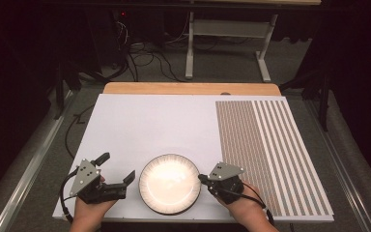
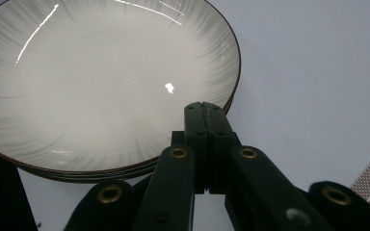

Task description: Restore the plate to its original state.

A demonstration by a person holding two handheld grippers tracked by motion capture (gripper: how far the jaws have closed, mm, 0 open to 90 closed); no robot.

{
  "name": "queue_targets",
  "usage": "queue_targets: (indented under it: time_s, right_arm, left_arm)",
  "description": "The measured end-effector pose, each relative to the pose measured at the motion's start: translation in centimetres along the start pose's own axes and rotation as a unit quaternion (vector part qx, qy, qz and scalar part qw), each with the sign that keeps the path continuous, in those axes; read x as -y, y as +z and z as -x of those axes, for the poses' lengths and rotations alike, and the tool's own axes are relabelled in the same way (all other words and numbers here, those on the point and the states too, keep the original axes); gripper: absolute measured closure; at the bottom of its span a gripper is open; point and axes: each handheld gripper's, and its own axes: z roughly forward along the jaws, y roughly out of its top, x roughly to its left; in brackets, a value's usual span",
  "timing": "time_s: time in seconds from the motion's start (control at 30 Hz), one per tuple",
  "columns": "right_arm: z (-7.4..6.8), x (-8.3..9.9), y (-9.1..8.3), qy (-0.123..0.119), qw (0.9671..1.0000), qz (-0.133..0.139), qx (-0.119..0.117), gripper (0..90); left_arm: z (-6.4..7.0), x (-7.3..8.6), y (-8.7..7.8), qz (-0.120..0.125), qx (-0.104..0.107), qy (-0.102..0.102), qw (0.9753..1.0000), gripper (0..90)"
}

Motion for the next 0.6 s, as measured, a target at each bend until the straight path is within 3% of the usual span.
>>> queue_targets:
  time_s: [0.27, 0.43, 0.6]
  right_arm:
    - [0.7, 0.1, -1.0, 0.019, 0.9997, 0.018, 0.002, 90.0]
    - [2.7, 0.7, -2.5, 0.043, 0.9980, 0.043, 0.018, 90.0]
    - [4.2, 1.3, -4.1, 0.068, 0.9948, 0.067, 0.034, 83.0]
  left_arm:
    - [0.0, 0.0, 0.0, -0.003, 0.001, 0.004, 1.0000, 0.0]
    - [0.0, 0.1, 0.4, -0.006, 0.004, 0.004, 1.0000, 0.0]
    - [0.0, 0.1, 0.6, -0.008, 0.004, 0.004, 1.0000, 0.0]
